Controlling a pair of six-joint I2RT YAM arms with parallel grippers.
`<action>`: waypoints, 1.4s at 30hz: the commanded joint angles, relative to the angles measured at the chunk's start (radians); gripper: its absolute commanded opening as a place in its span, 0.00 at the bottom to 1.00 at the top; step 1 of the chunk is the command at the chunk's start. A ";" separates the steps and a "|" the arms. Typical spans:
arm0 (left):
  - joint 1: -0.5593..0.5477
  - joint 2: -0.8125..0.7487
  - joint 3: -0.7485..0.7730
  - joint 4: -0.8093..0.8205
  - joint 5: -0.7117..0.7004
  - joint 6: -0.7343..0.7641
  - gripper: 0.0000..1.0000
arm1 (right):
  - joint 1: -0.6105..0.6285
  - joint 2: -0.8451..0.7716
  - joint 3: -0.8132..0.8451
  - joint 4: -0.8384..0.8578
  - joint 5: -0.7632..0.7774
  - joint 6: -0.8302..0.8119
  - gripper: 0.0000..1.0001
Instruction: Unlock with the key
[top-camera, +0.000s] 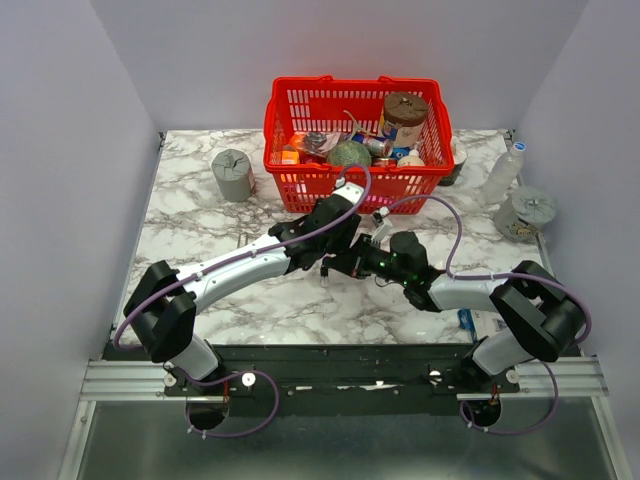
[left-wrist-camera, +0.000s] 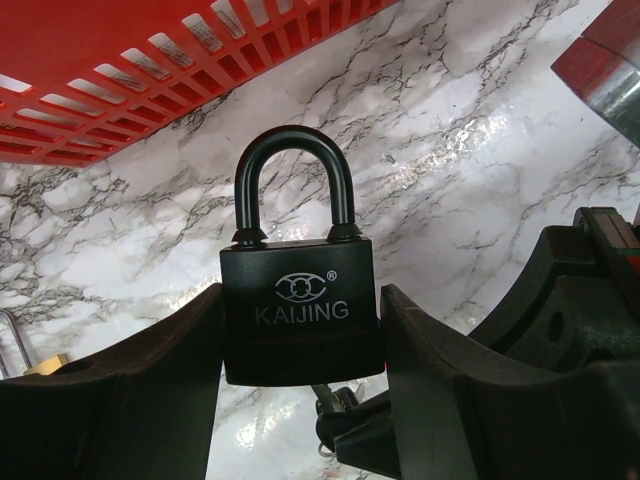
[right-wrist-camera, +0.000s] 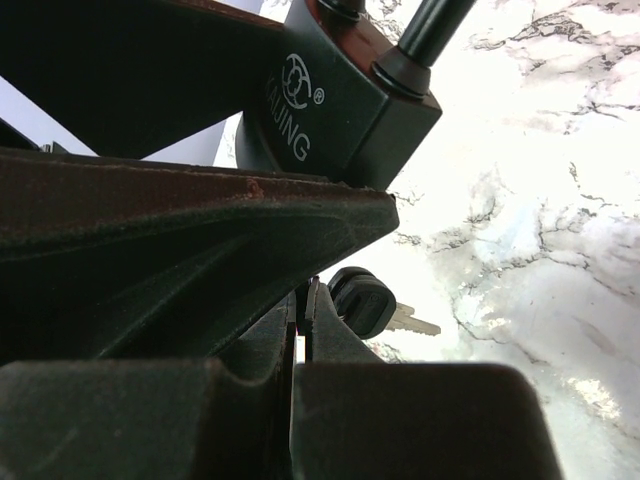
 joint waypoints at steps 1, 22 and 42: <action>-0.009 -0.031 -0.006 0.027 0.055 -0.033 0.08 | -0.009 -0.018 0.049 0.036 0.133 0.051 0.01; -0.011 -0.013 -0.009 0.032 0.114 -0.060 0.03 | -0.055 -0.082 0.072 0.016 0.187 0.068 0.01; -0.034 0.009 -0.009 0.024 0.069 -0.048 0.03 | -0.124 -0.108 0.139 -0.092 0.195 0.122 0.01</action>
